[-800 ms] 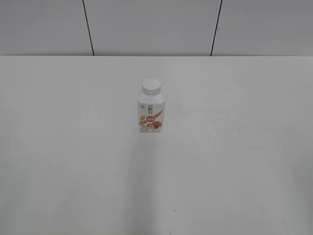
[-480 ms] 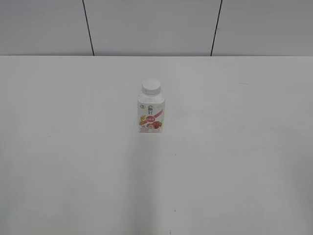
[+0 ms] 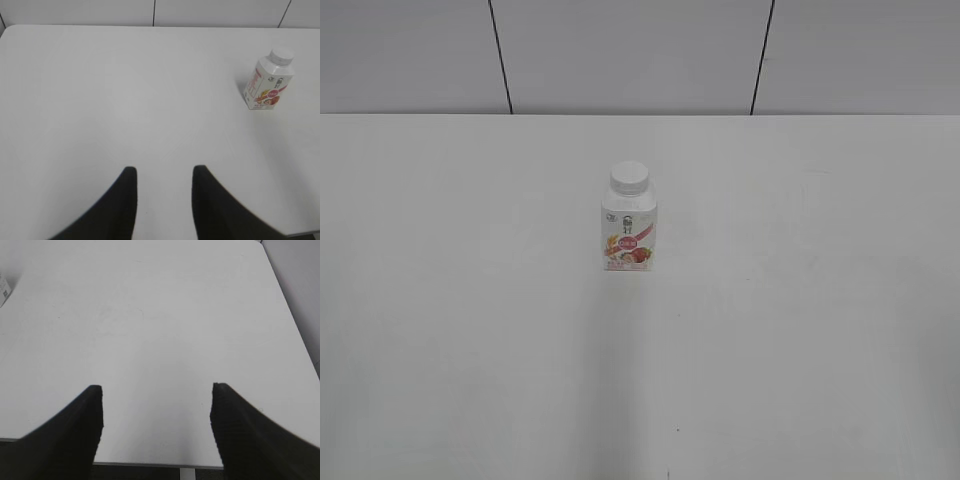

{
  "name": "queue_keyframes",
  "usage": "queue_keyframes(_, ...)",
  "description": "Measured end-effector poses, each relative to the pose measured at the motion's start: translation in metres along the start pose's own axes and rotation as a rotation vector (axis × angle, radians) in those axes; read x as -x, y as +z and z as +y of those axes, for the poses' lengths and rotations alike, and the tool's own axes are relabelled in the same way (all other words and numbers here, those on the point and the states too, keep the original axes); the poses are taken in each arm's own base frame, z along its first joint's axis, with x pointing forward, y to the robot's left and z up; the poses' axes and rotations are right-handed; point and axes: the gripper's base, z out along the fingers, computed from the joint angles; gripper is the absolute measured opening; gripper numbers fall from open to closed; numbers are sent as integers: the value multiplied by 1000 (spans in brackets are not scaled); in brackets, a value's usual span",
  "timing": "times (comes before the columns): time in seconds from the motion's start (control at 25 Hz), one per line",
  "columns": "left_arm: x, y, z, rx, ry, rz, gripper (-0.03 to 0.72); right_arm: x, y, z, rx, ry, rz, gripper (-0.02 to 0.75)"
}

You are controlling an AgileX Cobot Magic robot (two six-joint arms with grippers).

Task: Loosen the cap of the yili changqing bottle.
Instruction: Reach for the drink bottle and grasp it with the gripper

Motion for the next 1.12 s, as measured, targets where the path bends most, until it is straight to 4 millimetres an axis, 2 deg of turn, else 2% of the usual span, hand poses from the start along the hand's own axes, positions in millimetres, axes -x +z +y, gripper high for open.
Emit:
queue_keyframes(0.32, 0, 0, 1, -61, 28, 3, 239, 0, 0, 0, 0, 0, 0, 533)
queue_keyframes(0.88, 1, -1, 1, -65, 29, -6, 239, 0, 0, 0, 0, 0, 0, 533)
queue_keyframes(0.96, 9, -5, 0, -65, 28, -71, 239, 0, 0, 0, 0, 0, 0, 533)
queue_keyframes(1.12, 38, -20, 0, -65, 28, -318, 239, 0, 0, 0, 0, 0, 0, 533)
